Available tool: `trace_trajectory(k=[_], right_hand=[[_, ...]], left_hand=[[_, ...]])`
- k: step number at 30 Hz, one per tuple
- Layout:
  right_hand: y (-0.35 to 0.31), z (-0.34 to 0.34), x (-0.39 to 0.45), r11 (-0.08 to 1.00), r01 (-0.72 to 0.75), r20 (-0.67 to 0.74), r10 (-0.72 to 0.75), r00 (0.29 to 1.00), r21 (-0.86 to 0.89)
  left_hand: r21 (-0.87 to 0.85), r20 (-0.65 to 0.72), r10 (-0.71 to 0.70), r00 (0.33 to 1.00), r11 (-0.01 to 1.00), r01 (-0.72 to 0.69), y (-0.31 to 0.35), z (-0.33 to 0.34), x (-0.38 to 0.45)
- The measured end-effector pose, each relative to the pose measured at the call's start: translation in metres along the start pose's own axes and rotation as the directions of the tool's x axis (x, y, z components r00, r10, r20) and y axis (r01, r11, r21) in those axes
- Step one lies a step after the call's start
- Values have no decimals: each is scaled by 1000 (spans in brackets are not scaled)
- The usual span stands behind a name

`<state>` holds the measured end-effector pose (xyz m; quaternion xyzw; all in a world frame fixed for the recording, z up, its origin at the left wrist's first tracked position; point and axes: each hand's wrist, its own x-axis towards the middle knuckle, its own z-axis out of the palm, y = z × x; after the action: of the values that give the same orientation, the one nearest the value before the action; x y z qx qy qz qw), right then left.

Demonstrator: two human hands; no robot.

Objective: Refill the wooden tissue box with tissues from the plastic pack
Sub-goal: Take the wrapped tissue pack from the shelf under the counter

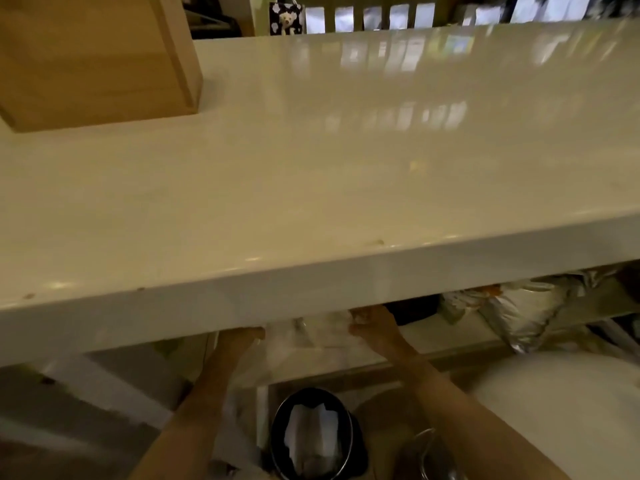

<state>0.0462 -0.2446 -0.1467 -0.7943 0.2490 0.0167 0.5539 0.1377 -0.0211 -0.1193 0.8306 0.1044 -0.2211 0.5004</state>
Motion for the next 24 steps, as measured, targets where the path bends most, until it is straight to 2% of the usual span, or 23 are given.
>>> trace_trajectory(k=[3,8,12,15,21,24], right_hand=[[1,-4,-13,999,32,48,-32,998,-3],[-4,-27,-54,994,-2,19,4,1000,-110],[-26,-73,-101,991,-72,40,77,996,-112],[-53,-112,-141,985,10,85,5,996,-173],[-115,-193,-220,983,98,103,-82,991,-156],[-145,-233,-254,975,117,105,-99,990,-191]], left_hand=[[-16,-38,31,999,999,-32,-6,0,-4],[81,54,96,994,992,-100,-15,-4,-44],[175,140,115,984,975,-139,5,-14,-105],[284,231,185,955,926,-248,29,-25,-153],[202,417,399,816,835,-512,102,-39,-247],[156,488,517,703,741,-654,137,-44,-285]])
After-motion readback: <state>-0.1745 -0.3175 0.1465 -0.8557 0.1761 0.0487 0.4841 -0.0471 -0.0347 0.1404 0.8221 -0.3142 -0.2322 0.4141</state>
